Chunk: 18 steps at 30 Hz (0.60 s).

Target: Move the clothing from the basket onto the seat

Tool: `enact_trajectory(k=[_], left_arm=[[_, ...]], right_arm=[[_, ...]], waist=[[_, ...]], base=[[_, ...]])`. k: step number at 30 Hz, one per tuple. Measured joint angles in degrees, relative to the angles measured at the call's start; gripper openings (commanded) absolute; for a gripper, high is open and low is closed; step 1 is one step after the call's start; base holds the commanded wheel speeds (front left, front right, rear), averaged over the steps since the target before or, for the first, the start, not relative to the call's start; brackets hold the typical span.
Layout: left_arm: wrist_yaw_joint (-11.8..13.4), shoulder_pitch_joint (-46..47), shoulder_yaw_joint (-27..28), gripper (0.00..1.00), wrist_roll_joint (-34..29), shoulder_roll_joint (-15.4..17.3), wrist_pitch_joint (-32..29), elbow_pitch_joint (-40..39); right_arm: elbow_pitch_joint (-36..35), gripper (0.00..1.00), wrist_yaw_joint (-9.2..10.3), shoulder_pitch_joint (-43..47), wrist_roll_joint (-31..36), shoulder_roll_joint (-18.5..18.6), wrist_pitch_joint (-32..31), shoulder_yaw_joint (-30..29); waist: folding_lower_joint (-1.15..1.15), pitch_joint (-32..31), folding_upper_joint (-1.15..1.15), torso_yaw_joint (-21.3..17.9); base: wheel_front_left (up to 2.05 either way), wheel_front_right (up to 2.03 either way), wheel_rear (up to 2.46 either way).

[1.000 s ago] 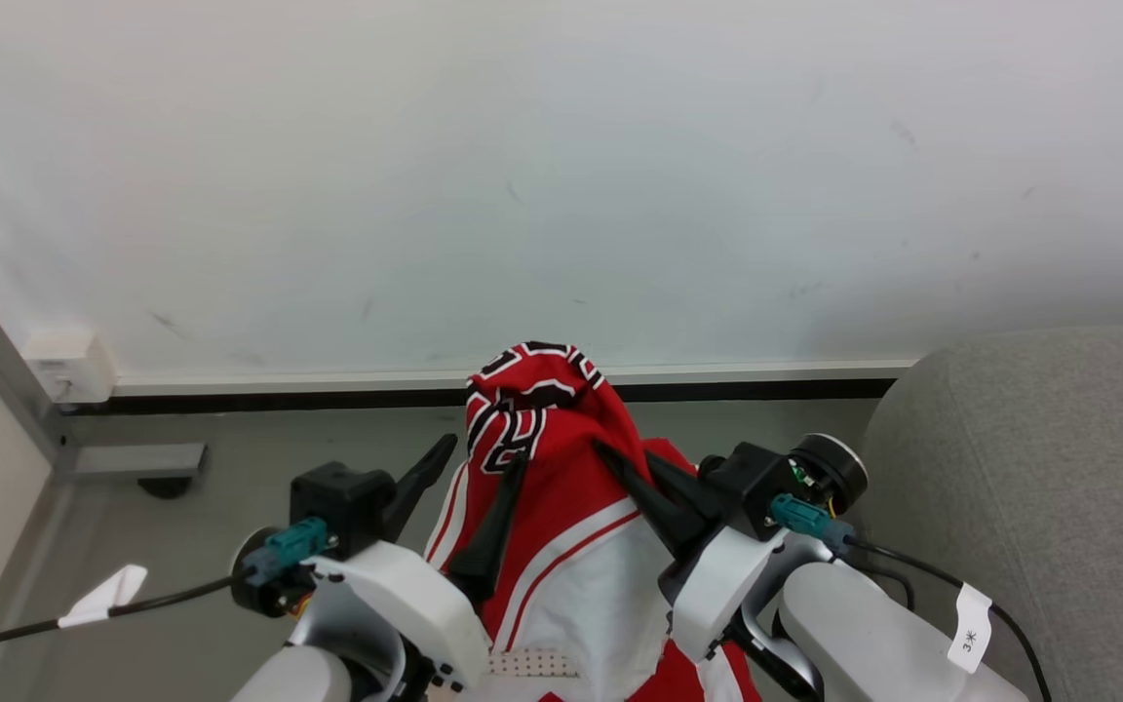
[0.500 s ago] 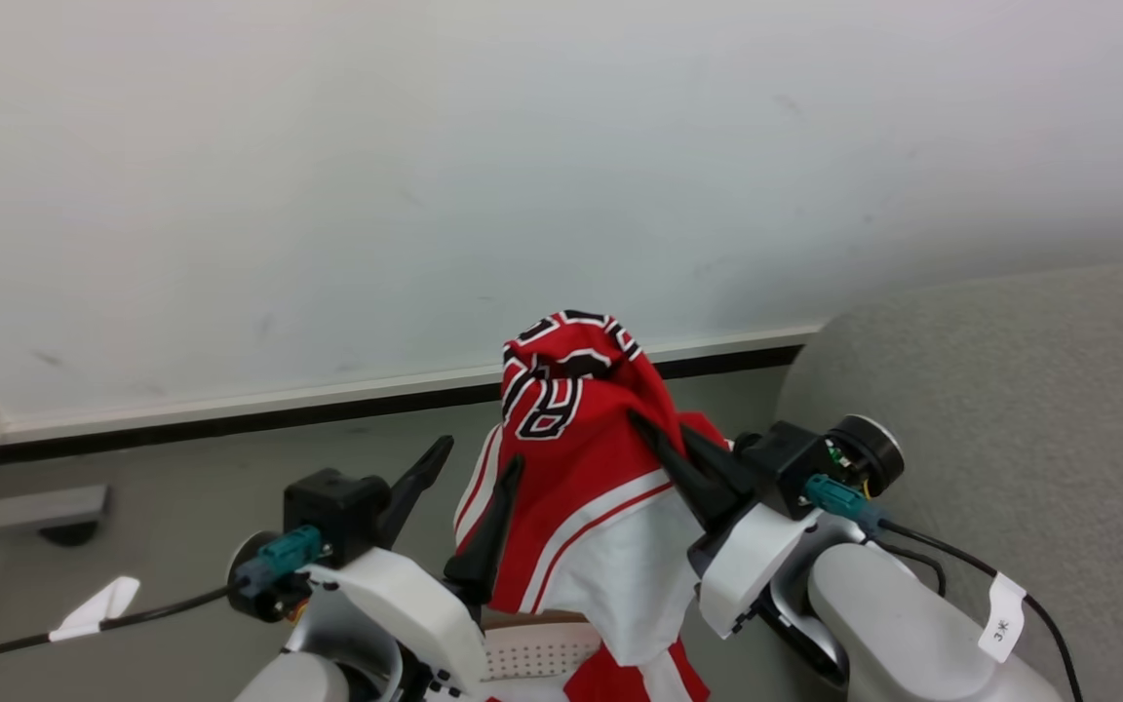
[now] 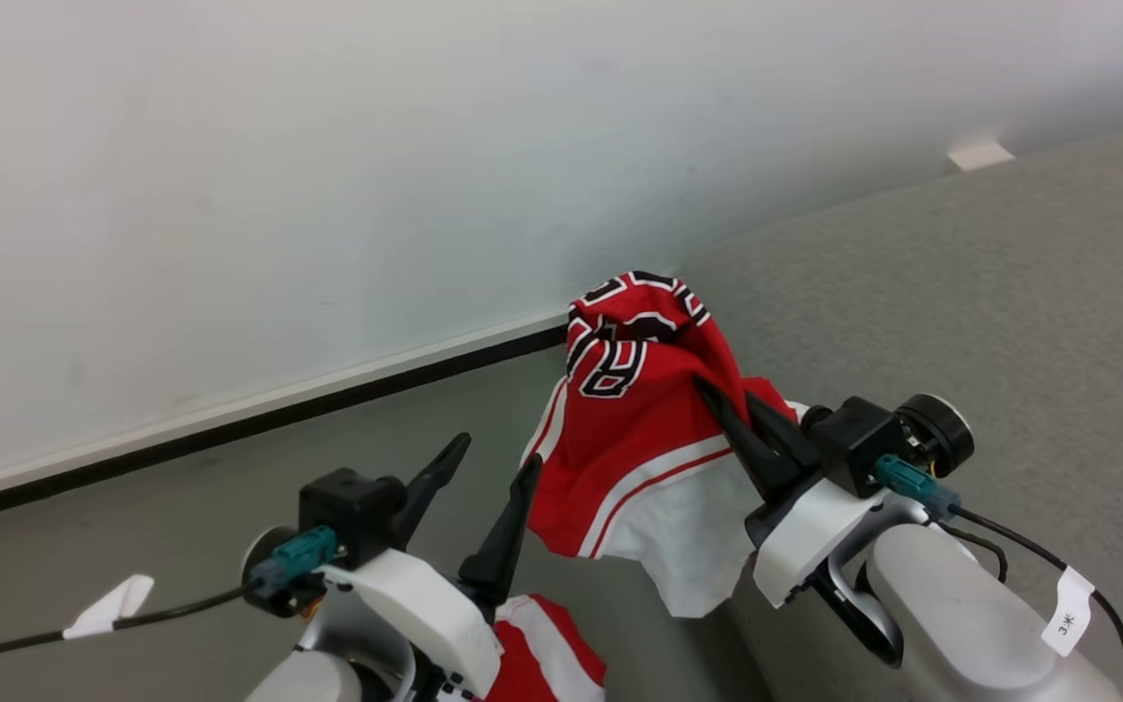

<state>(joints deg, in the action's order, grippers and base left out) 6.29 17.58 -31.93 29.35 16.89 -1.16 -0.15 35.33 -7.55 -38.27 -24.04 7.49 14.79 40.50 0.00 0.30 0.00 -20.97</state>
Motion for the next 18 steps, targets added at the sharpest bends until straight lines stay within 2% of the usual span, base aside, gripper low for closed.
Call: enact_trajectory(k=[9,14,18], left_arm=[[-0.2,0.9,-0.8,1.0,-0.1,-0.2,-0.1,-0.4],[-0.5,1.4,-1.4,1.0,-0.2,-0.1,-0.4,-0.7],[-0.9,2.8,-2.1,1.0,-0.8,0.2,-1.8,-2.2]], right_arm=[[-2.2,0.0,0.0,1.3,1.2,1.1,0.0,-3.0],[-3.4,0.0,0.0,2.1,3.0,1.5,0.0,-6.8],[-4.2,0.0,0.0,1.8,4.7,2.4,0.0,-12.6]], waist=[[0.0,1.7,0.0,-5.9],[0.0,3.9,0.0,-7.2],[0.0,6.5,0.0,-7.0]], base=[[0.0,0.0,0.0],[0.0,0.0,0.0],[0.0,0.0,0.0]])
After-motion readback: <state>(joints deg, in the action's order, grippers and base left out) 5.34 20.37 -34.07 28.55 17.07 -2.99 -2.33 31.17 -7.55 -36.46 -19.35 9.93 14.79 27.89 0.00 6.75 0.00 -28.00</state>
